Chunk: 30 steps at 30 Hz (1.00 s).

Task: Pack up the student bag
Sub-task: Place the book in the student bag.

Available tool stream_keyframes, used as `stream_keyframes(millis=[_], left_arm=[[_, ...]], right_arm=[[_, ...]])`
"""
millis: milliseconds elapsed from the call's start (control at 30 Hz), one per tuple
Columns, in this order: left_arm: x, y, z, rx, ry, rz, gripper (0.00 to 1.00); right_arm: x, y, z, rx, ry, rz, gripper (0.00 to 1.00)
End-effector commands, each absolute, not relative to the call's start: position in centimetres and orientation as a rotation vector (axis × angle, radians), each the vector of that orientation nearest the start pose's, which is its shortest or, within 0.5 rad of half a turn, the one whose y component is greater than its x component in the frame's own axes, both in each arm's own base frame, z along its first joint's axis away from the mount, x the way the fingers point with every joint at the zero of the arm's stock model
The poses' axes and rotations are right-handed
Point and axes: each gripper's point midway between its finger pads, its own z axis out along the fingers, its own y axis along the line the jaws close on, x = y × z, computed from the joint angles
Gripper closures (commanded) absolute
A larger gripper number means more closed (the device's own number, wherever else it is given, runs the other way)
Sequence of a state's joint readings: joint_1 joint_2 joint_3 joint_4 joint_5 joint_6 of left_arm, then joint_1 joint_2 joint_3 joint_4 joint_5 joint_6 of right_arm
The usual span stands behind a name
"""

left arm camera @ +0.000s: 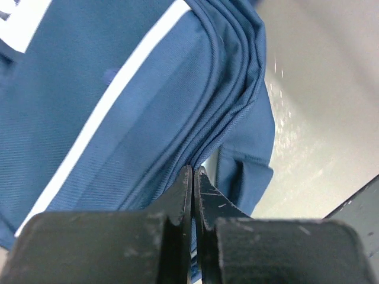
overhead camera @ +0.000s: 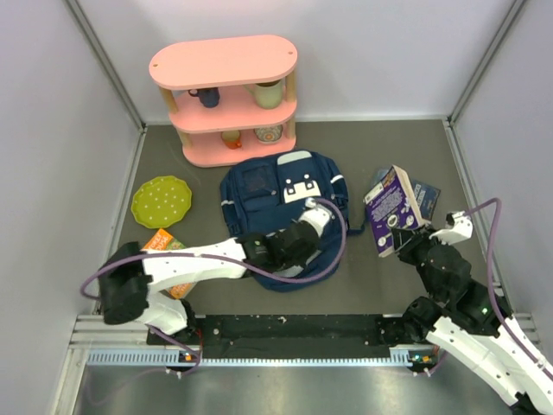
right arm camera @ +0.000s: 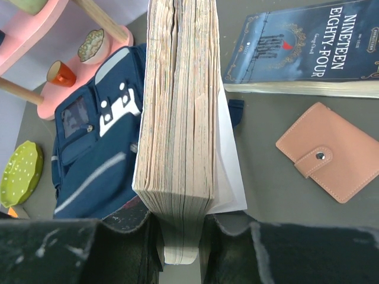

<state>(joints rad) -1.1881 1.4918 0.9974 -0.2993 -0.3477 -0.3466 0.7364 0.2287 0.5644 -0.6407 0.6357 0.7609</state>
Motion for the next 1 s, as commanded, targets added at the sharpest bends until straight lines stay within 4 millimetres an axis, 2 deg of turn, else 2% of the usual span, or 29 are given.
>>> stream_keyframes(millis=[0,100,167,200,267,433,500,667,700,733,800,833,967], left_arm=[[24.7,-31.2,23.7,0.416,1.938,-0.417,1.0],[26.6,-29.9,28.2,0.328,1.845,-0.473,1.0],[27.1,-29.6,29.3,0.328,1.843,-0.486,1.0],[27.3,-29.8,30.8,0.321,1.823,-0.497,1.0],[27.3,-30.6,32.1,0.337,1.806,-0.534,1.0],[27.7,-31.8,33.1,0.328,1.803,-0.566,1.0],[27.4,-32.9,33.3,0.364,1.797,-0.606,1.0],[27.2,-34.3,32.1,0.386,1.821,-0.649,1.0],[27.1,-34.5,32.2,0.388,1.817,-0.662,1.0],[27.0,-34.7,32.1,0.382,1.819,-0.671,1.0],[26.8,-34.9,32.1,0.381,1.816,-0.684,1.0],[26.7,-35.0,32.3,0.374,1.813,-0.694,1.0],[25.9,-35.3,33.5,0.376,1.785,-0.726,1.0]], right_arm=[[18.9,5.5,24.2,0.483,1.684,0.498,1.0],[18.1,4.7,24.5,0.511,1.664,0.522,1.0],[17.5,4.7,24.3,0.505,1.667,0.561,1.0],[17.0,4.8,24.5,0.508,1.651,0.601,1.0],[16.3,6.0,24.4,0.496,1.671,0.707,1.0],[13.5,9.3,25.6,0.515,1.67,1.074,1.0],[12.4,10.8,26.0,0.484,1.686,1.196,1.0],[10.8,13.3,26.2,0.452,1.729,1.395,1.0],[10.7,13.7,26.6,0.458,1.716,1.438,1.0],[10.9,14.1,25.9,0.47,1.738,1.448,1.0],[11.0,14.7,25.9,0.493,1.729,1.501,1.0],[11.4,15.2,24.8,0.51,1.757,1.501,1.0],[12.6,16.7,23.1,0.589,1.753,1.58,1.0]])
